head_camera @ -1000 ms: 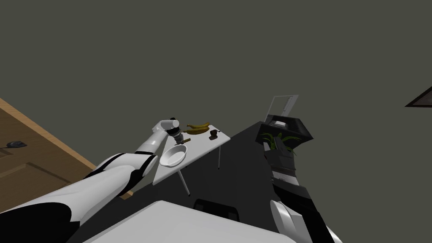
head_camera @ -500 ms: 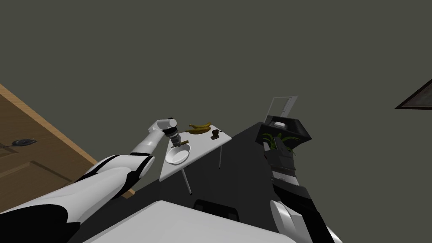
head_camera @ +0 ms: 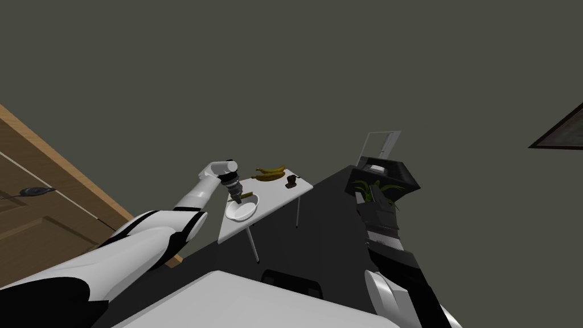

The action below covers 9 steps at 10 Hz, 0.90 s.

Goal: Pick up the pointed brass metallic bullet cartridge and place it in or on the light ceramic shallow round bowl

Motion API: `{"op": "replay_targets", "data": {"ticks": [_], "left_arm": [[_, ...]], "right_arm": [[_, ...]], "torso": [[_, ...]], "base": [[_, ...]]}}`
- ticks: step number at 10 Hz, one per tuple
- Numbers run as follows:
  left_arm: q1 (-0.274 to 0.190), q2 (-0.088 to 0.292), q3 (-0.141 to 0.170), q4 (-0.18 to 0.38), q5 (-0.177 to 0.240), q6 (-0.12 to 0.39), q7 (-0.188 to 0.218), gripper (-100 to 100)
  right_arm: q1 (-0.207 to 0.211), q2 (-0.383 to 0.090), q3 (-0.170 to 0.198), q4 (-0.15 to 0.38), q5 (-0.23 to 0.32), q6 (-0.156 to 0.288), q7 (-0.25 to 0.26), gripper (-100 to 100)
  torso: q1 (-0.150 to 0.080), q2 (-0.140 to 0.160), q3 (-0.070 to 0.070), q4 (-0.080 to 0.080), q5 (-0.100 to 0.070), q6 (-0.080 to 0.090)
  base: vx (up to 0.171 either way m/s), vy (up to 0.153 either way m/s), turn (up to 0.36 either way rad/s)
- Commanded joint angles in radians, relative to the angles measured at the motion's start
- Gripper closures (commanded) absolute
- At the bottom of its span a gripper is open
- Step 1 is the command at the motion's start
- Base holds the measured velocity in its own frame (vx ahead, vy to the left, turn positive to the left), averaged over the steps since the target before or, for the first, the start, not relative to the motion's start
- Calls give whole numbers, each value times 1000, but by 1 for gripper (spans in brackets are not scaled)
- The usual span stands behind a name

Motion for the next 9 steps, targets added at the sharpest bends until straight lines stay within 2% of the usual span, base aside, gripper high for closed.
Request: {"op": "replay_targets", "data": {"ticks": [1, 3, 4, 5, 9], "left_arm": [[0, 0, 0, 0, 0, 0, 0, -100], [0, 0, 0, 0, 0, 0, 0, -100], [0, 0, 0, 0, 0, 0, 0, 0], [-24, 36, -16, 29, 28, 1, 4, -100], [-72, 108, -49, 86, 85, 4, 13, -100]], "right_arm": [[0, 0, 0, 0, 0, 0, 0, 0], [0, 0, 0, 0, 0, 0, 0, 0], [0, 0, 0, 0, 0, 0, 0, 0], [0, 0, 0, 0, 0, 0, 0, 0], [0, 0, 0, 0, 0, 0, 0, 0]], "torso": [[0, 0, 0, 0, 0, 0], [0, 0, 0, 0, 0, 0], [0, 0, 0, 0, 0, 0], [0, 0, 0, 0, 0, 0], [-1, 2, 1, 1, 0, 0]], "base": [[0, 0, 0], [0, 0, 0], [0, 0, 0], [-21, -11, -79], [-34, -15, -55]]}}
